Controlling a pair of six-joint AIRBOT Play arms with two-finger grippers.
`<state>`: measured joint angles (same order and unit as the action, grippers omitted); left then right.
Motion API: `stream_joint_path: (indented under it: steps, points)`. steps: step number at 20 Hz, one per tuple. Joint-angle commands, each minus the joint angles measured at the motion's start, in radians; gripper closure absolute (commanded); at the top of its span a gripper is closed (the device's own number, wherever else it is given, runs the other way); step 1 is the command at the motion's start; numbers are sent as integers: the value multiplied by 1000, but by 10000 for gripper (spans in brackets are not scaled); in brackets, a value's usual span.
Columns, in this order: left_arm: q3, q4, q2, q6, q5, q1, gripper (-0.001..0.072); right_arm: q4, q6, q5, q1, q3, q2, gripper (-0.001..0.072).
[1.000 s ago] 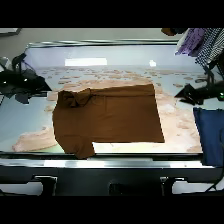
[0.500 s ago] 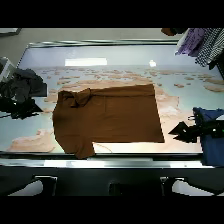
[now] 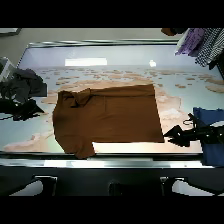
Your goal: Fold the clothes and pants, and hang the long-sleeved shirts on hangers.
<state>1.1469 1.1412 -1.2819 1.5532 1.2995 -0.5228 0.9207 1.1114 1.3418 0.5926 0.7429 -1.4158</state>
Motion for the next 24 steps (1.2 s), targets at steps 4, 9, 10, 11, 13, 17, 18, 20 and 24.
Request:
stream_joint_path:
  steps: [4,9,10,11,13,17,18,20,24]
  points:
    - [-2,0,1,98,-25,-2,379,-51,-48,-32,0,-83,-2,242]
    - [-3,0,3,108,2,-3,379,-48,-20,-136,-154,-81,-1,382]
    - [-13,0,11,105,11,-8,378,-50,-10,-159,-179,-81,-1,519]
    - [-36,1,29,93,13,-22,379,-56,-11,-168,-189,-81,0,641]
    - [-142,0,99,47,-2,-76,379,-63,-12,-171,-192,-79,9,680]
    - [-449,-31,243,-77,-52,-189,379,-62,-11,-163,-192,-79,61,680]
    - [-509,-70,257,-120,-61,-211,379,-61,-11,-160,-192,-79,81,680]
    - [-603,-140,261,-203,-69,-230,379,-60,-3,-156,-192,-79,114,680]
    - [-693,-172,260,-247,-155,-228,379,-60,3,-135,-192,-79,153,680]
